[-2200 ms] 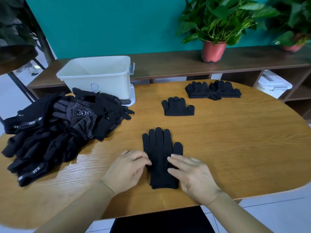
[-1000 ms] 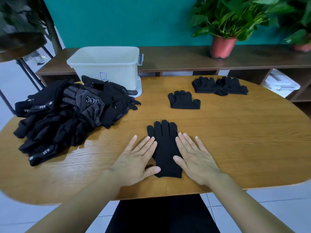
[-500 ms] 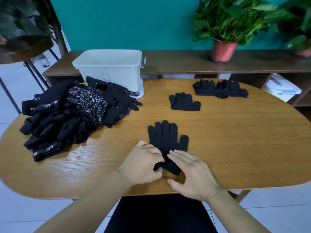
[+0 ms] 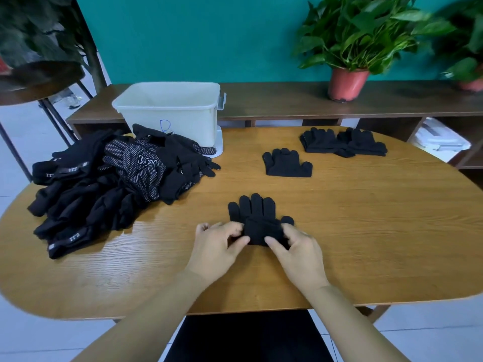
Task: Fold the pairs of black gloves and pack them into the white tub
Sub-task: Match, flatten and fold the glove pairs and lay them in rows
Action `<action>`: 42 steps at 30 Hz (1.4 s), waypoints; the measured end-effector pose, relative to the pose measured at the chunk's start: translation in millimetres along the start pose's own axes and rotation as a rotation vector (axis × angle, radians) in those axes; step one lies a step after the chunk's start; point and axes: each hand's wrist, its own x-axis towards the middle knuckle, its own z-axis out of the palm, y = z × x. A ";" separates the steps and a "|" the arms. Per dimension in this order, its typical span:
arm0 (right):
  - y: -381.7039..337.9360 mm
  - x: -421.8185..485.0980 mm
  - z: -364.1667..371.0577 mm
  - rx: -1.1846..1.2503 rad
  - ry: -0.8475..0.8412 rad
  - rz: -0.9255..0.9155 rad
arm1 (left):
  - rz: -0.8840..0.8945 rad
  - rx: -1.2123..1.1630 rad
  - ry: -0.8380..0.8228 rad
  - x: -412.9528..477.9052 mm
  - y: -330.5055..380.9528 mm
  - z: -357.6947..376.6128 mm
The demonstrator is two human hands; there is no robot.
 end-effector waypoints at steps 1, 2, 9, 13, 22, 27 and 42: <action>-1.7 3.5 1.8 -0.014 0.009 0.023 | -0.042 -0.028 0.021 3.4 1.1 2.9; -2.7 7.8 3.5 -0.024 0.020 0.043 | -0.080 -0.041 0.036 6.4 2.8 5.2; -4.1 27.6 11.2 -0.184 0.002 0.052 | -0.147 0.066 0.088 17.9 6.8 14.7; 0.9 29.7 17.1 -0.442 0.138 -0.136 | -0.145 0.261 0.050 18.8 4.7 14.3; 7.6 22.3 1.0 -0.462 0.274 -0.149 | 0.087 0.239 0.110 8.0 -11.2 4.9; 2.1 12.2 3.3 -0.694 -0.170 -0.369 | 0.423 0.429 -0.246 6.6 -8.4 9.5; 2.5 25.2 -8.9 -0.719 -0.497 -0.190 | 0.292 0.480 -0.356 34.0 -8.4 8.5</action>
